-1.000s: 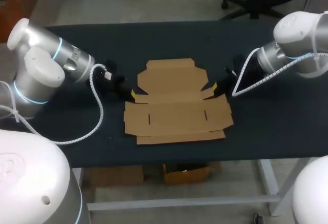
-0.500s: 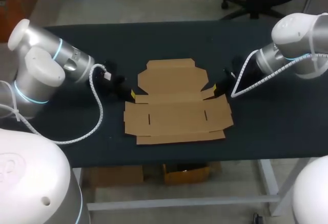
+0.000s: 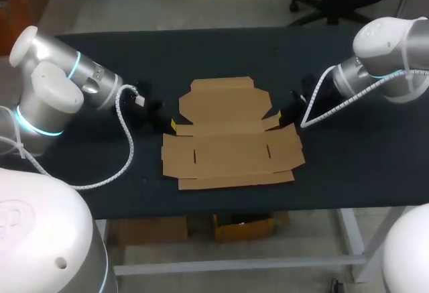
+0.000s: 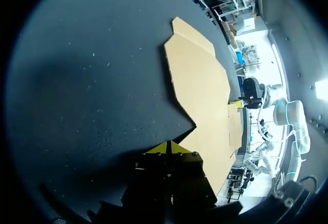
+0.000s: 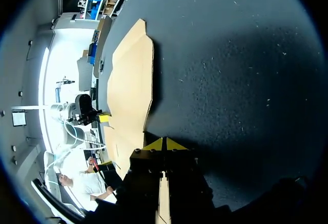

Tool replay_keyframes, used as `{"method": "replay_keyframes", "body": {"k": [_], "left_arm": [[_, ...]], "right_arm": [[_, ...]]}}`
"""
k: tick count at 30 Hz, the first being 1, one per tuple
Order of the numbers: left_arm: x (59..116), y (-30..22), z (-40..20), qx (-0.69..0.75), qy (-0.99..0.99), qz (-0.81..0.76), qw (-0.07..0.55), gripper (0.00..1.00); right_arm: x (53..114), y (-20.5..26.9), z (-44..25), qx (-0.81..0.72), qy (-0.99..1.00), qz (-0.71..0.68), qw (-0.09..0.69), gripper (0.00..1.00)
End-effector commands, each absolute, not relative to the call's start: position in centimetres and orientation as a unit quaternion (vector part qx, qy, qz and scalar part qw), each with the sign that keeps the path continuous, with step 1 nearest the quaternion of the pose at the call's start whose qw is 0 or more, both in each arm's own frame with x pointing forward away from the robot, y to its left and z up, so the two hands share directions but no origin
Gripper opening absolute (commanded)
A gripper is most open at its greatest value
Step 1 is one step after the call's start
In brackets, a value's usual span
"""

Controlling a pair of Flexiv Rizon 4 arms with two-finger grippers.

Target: Assemble the packaging by folding the flat box into shape, placing the metal phone stand inside, and closing the box properly

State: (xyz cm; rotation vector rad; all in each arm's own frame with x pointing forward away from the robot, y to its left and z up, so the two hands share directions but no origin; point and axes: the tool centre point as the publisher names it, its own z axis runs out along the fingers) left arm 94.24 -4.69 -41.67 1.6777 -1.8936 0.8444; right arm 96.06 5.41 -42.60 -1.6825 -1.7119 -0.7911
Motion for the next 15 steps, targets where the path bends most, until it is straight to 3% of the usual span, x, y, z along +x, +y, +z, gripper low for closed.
{"method": "replay_keyframes", "body": {"k": [1,15], "left_arm": [[94.3,-4.9,-41.8,0.614,-0.688,0.304,0.238,0.00],[94.7,-5.5,-40.1,0.622,-0.678,0.308,0.240,0.00]], "right_arm": [[96.1,5.4,-42.5,-0.634,-0.646,-0.298,0.304,0.00],[95.7,5.5,-41.9,-0.632,-0.648,-0.303,0.298,0.00]]}}
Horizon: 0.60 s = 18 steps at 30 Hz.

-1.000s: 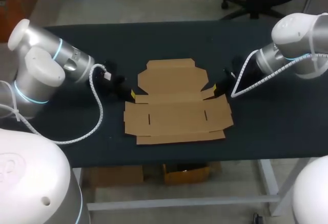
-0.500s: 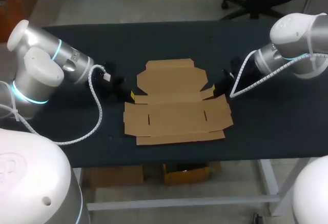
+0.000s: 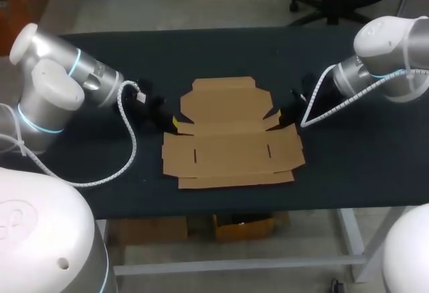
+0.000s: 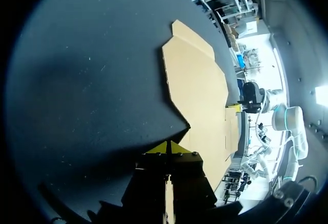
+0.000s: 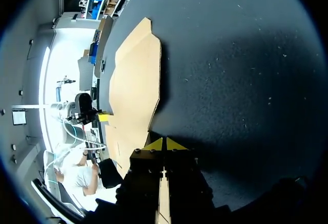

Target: Assemble the packaging by folding the flat box into shape, placing the metal phone stand inside, and closing the box properly

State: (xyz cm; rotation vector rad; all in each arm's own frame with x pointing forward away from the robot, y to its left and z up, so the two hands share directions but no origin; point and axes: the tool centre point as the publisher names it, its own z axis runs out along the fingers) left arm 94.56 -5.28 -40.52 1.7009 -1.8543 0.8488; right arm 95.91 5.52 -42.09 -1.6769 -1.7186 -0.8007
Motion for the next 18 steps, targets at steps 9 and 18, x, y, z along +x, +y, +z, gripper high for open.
{"method": "replay_keyframes", "body": {"k": [9,18], "left_arm": [[94.90,-6.14,-39.97,0.625,-0.680,0.300,0.239,0.00],[94.09,-5.99,-39.89,0.629,-0.675,0.298,0.244,0.00]], "right_arm": [[95.42,5.50,-41.58,-0.634,-0.648,-0.303,0.293,0.00],[95.11,5.61,-41.55,-0.638,-0.647,-0.301,0.290,0.00]]}}
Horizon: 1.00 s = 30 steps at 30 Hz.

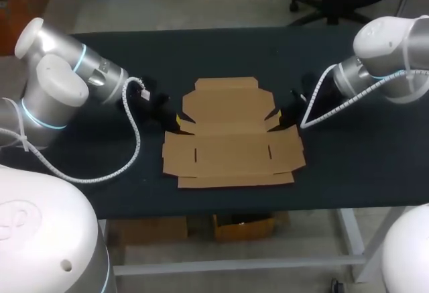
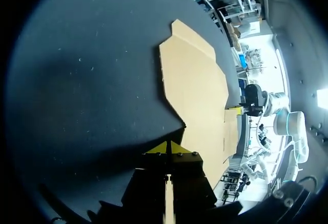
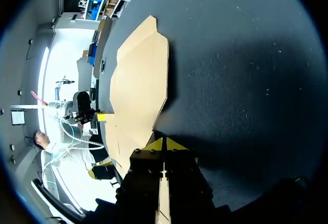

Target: Assemble the packaging by folding the flat box into shape, placing the metal phone stand inside, and closing the box properly

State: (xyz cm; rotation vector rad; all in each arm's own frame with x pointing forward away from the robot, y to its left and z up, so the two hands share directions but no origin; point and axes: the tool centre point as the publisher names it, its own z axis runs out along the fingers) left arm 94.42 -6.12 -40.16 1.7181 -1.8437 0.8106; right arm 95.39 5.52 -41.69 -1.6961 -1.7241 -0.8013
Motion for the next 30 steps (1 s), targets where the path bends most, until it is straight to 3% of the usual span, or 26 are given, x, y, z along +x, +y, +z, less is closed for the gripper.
{"method": "replay_keyframes", "body": {"k": [1,30], "left_arm": [[94.1,-6.0,-39.8,0.630,-0.674,0.299,0.244,0.00],[93.5,-7.5,-39.3,0.643,-0.692,0.262,0.197,0.00]], "right_arm": [[95.1,5.6,-41.5,-0.638,-0.647,-0.300,0.289,0.00],[95.0,6.0,-40.4,-0.663,-0.647,-0.280,0.253,0.00]]}}
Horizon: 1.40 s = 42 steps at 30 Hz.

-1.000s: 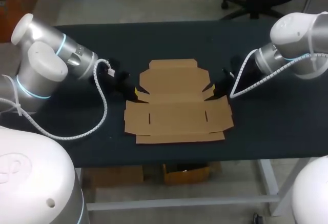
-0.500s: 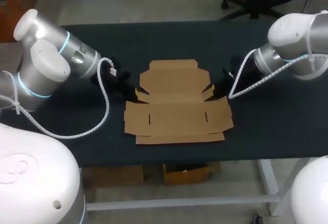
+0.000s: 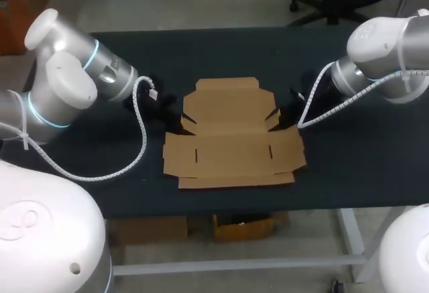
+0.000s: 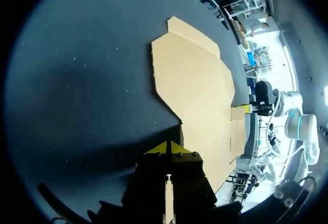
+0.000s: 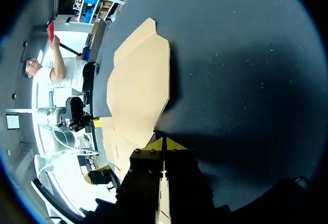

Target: Assemble the packaging by folding the flat box into shape, placing the metal phone stand inside, and closing the box properly

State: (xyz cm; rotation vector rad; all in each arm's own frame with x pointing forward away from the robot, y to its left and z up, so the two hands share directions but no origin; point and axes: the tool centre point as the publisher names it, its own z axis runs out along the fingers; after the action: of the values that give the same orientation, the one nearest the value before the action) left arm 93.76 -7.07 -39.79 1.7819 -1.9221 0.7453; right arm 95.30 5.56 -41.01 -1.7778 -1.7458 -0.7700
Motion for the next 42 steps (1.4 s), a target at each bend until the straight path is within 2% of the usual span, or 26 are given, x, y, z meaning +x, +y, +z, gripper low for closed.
{"method": "replay_keyframes", "body": {"k": [1,22,42], "left_arm": [[93.4,-7.6,-39.3,0.644,-0.692,0.261,0.194,0.00],[92.8,-9.2,-39.0,0.655,-0.701,0.241,0.144,0.00],[92.5,-10.0,-39.4,0.660,-0.703,0.230,0.128,0.00]], "right_arm": [[95.0,6.1,-40.3,-0.665,-0.647,-0.277,0.249,0.00],[94.4,7.0,-39.9,-0.686,-0.653,-0.249,0.205,0.00],[94.1,7.1,-40.4,-0.693,-0.653,-0.239,0.193,0.00]]}}
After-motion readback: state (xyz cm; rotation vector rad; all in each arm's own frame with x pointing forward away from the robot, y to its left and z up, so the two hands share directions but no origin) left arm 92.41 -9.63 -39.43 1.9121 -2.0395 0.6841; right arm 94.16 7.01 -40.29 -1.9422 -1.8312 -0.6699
